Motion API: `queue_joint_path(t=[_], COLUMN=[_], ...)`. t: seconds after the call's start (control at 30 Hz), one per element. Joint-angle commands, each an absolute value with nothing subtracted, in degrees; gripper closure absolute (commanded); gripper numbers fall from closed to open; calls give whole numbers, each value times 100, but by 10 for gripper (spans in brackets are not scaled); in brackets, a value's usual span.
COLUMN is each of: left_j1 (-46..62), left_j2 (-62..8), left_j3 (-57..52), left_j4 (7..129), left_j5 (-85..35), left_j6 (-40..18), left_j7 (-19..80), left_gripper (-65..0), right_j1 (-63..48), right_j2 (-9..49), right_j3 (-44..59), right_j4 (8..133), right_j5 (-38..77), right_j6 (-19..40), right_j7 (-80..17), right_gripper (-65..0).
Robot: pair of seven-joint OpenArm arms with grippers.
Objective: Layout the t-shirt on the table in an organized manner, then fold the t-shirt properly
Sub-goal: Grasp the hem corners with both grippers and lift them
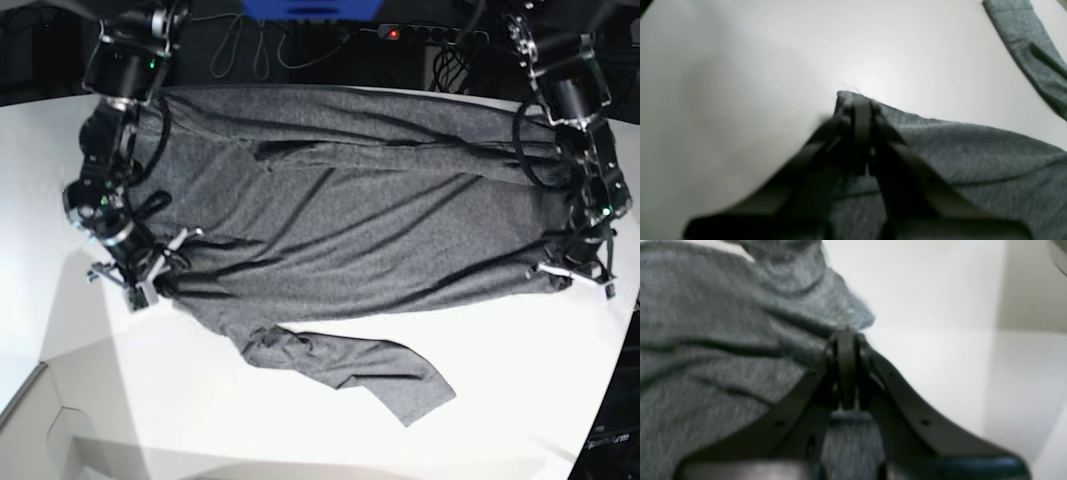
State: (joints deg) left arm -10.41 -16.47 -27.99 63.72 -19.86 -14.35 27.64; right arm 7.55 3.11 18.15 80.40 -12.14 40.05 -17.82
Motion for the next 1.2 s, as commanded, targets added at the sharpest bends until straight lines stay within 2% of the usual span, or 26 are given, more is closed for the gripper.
queue_joint_path(t=[0.0,0.37,0.53,0.77,1.17], left_j1=[-1138,-549,-224,444,1437], left_j2=[-1745,-1886,-1833,-1736,-1640], left_j3=[-2809,-3310,-3618,-3785,-4251], left_j4=[6545,7477,8031,8549,8611], left_j5=[-2088,-2695,-2703,-2730,-3846], left_j6=[-1455,-1455,-1464,-1464,-1464], left_j7=[2651,2756,3029,3046,3055], left_gripper=[-2,-2,-2,-2,-2], right_j1=[822,-338,-998,-1692,-2158], right_j2=[338,365,330,321,356], right_j3=[1815,1815,1815,1815,2141], right_j4=[8321,10097,10747,10879,10879], right_j5=[-1121,-154,-84,-75,576], right_j6=[4000,4000,4000,4000,4000], right_j7=[-1613,-2132,-2088,-2079,-2070], right_gripper=[0,0,0,0,0])
